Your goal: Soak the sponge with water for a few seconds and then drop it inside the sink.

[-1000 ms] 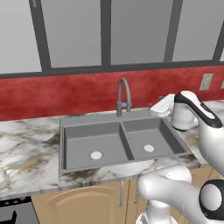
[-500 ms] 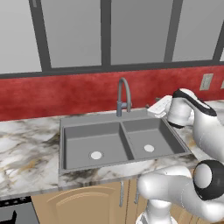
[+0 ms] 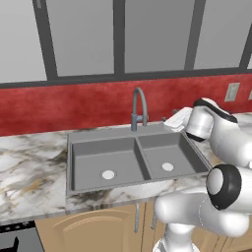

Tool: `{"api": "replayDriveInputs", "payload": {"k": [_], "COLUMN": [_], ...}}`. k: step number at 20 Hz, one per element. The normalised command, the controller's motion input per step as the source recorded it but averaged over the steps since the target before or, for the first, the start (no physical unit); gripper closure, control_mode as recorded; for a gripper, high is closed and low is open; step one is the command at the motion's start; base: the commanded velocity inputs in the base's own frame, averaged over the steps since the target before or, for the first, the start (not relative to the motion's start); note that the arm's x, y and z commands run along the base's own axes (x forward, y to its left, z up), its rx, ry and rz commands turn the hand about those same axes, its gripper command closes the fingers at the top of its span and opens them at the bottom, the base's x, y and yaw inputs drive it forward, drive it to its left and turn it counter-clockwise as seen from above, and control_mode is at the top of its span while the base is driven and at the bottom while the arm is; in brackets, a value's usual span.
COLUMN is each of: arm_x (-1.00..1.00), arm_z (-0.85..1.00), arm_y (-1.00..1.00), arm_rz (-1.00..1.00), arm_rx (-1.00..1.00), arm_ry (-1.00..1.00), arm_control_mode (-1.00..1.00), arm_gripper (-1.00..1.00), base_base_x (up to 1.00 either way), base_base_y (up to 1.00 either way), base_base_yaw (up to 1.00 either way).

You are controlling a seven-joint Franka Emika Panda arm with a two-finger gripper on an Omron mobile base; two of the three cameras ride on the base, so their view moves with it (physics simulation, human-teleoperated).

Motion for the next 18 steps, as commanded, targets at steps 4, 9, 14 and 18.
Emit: {"api": "replayDriveInputs", "payload": {"k": [4,9,14,18], "arm_x": [0.06,0.06,0.12,0.13], "arm_z": [0.00,0.00,-0.03,-0.03], "arm_y": [0.00,0.02,0.07,0.12], "arm_rz": [0.00,0.00,0.00,0.00], "arm_rx": [0.00,0.00,0.00,0.00], "arm_ry": [0.00,0.00,0.01,0.05], "arm_control_mode": [-1.00,-1.00,-1.00,-1.00], "arm_gripper": [-1.00,-1.00,-1.00,-1.00], "base_base_x": [0.00,0.00,0.00,0.00], "base_base_y": [0.00,0.00,0.00,0.00], "base_base_yaw": [0.00,0.00,0.00,0.00]}}
